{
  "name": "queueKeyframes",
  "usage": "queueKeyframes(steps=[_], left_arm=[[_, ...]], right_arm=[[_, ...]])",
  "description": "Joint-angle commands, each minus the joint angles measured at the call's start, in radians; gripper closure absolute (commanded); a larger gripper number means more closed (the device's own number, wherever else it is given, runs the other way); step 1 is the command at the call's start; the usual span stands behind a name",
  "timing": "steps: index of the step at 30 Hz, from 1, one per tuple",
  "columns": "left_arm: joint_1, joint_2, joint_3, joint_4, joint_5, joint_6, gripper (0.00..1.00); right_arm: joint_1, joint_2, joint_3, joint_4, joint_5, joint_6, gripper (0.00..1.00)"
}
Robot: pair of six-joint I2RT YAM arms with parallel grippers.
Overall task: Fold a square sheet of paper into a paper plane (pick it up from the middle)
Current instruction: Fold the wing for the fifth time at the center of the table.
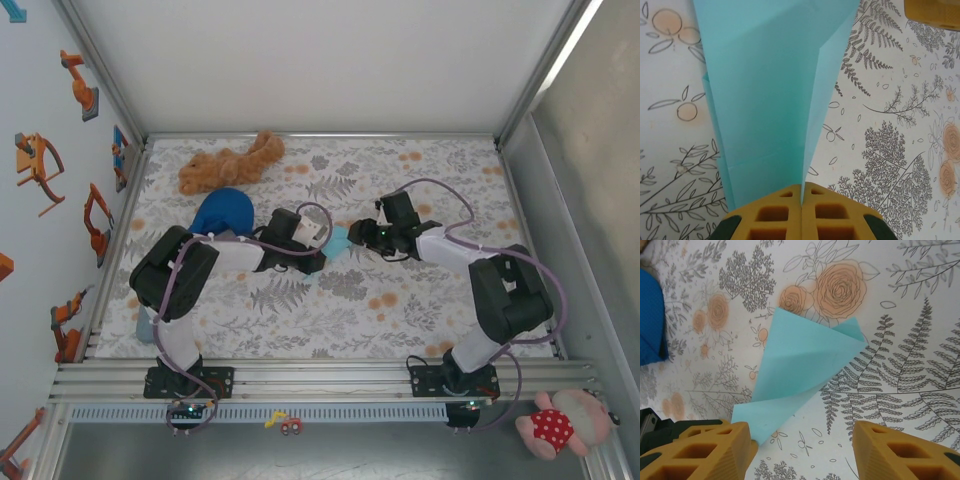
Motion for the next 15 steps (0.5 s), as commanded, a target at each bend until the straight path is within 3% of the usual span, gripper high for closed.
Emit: queueKeyframes(steps=[1, 15], left_arm=[[0.028, 0.020, 0.023, -0.005, 0.084, -0.107, 0.96], [0.069, 0.044, -0.029, 0.171, 0.192, -0.306, 0.96]], right_arm=[[0.019, 0.024, 0.015, 0.016, 0.000, -0.052, 0.46], [0.068, 0.124, 0.104, -0.011, -0.003, -0.094, 0.42]])
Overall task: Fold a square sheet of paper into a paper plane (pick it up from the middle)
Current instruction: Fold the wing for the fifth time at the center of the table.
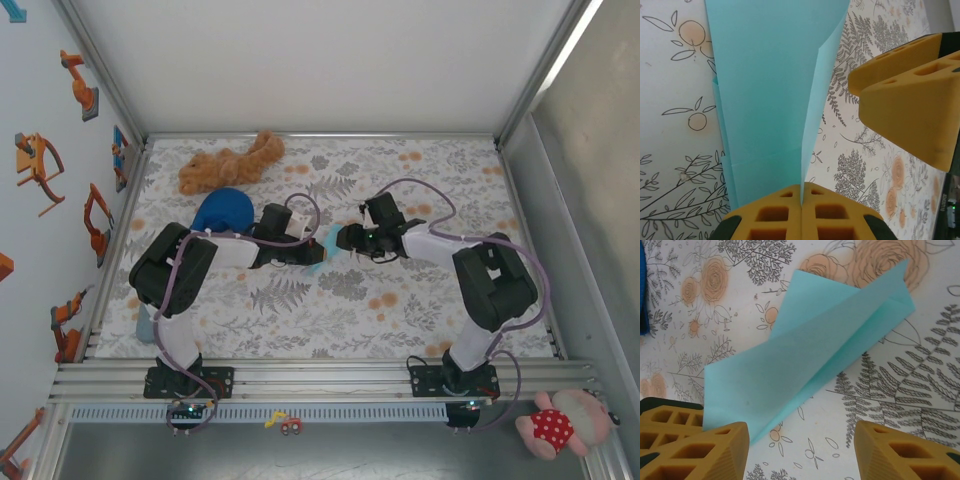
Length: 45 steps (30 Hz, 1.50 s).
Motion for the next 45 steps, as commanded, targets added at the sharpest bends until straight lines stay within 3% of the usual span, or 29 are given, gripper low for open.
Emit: queueKeyframes(steps=[1, 15, 27, 45], left_arm=[[0.011, 0.023, -0.023, 0.062, 0.055, -0.077, 0.96], [0.015, 0.043, -0.038, 0.114, 0.084, -0.188, 0.96], [0.021, 0.067, -0.029, 0.128, 0.108, -0.224, 0.94], [0.021, 0.033, -0.045, 0.092, 0.095, -0.221, 0.78]], right_arm=[[0.011, 0.026, 0.045, -0.009, -0.004, -0.031, 0.42], [0.026, 0.127, 0.146, -0.081, -0.006, -0.063, 0.34], [0.031, 0.178, 0.188, -0.154, 0.055, -0.079, 0.36], [0.034, 0.285, 0.252, -0.297, 0.189, -0.056, 0.42]])
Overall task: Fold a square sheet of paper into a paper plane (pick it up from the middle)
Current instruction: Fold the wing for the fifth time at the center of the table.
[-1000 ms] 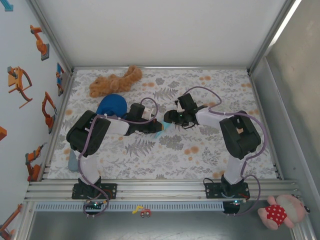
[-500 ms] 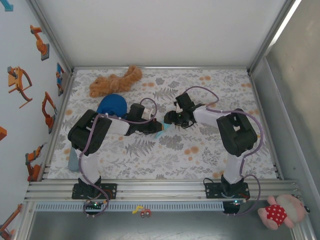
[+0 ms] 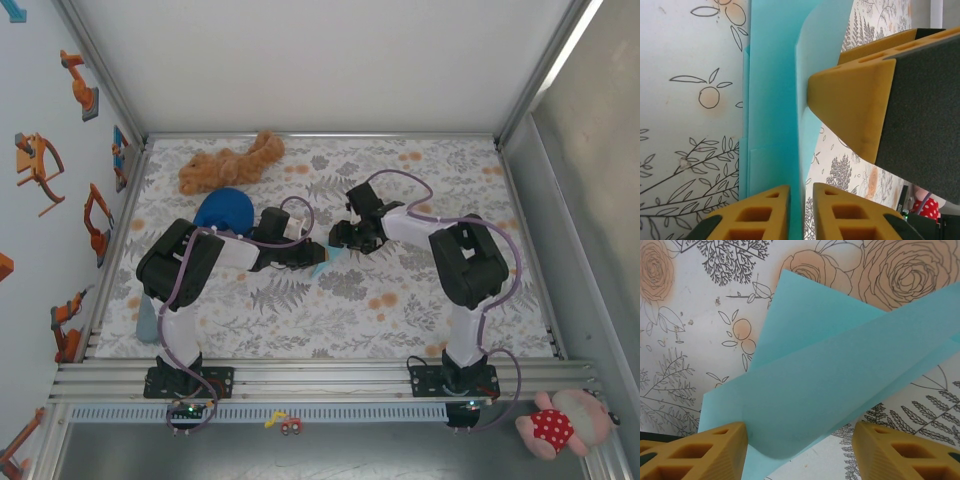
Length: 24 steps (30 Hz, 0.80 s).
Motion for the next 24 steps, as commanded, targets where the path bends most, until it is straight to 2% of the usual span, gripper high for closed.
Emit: queueKeyframes(steps=[1, 10, 14, 24], left_arm=[[0.007, -0.031, -0.022, -0.015, 0.011, 0.001, 0.77], [0.008, -0.099, -0.056, -0.073, -0.045, 0.019, 0.70], [0.008, -0.131, -0.068, -0.121, -0.090, 0.039, 0.70], [0.005, -0.127, -0.066, -0.160, -0.103, 0.053, 0.70]], right_arm=[[0.001, 0.084, 0.001, -0.060, 0.106, 0.005, 0.42], [0.003, 0.097, 0.005, -0.074, 0.108, 0.010, 0.44], [0.003, 0.099, 0.002, -0.075, 0.107, 0.014, 0.45], [0.003, 0.111, 0.002, -0.076, 0.108, 0.030, 0.46]])
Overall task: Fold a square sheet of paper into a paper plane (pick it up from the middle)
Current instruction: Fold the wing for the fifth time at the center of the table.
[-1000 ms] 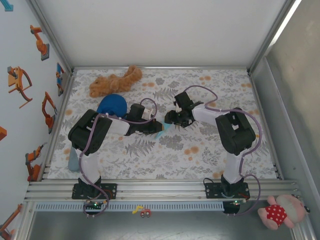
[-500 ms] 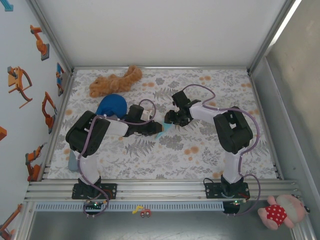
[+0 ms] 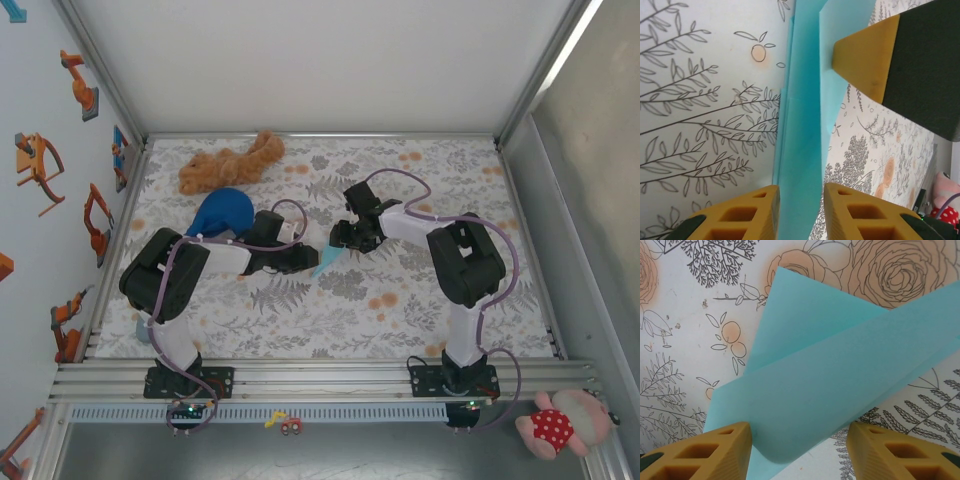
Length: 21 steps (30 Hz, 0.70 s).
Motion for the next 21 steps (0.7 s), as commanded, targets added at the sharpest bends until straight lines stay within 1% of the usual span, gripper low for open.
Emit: queueKeyframes(steps=[1, 5, 11, 18, 21], left_arm=[[0.000, 0.001, -0.002, -0.028, -0.003, 0.028, 0.69], [-0.003, -0.001, 0.001, -0.028, -0.002, 0.031, 0.66], [-0.015, 0.012, 0.021, -0.074, -0.018, 0.055, 0.63], [-0.032, 0.029, 0.050, -0.151, -0.068, 0.076, 0.63], [-0.038, 0.039, 0.067, -0.205, -0.107, 0.087, 0.66]], right_arm=[[-0.003, 0.097, -0.025, -0.036, 0.081, 0.016, 0.46], [-0.003, 0.101, -0.023, -0.039, 0.081, 0.019, 0.46], [-0.004, 0.109, -0.019, -0.047, 0.082, 0.022, 0.46], [-0.003, 0.118, -0.015, -0.056, 0.083, 0.031, 0.47], [-0.004, 0.123, -0.016, -0.062, 0.089, 0.033, 0.47]])
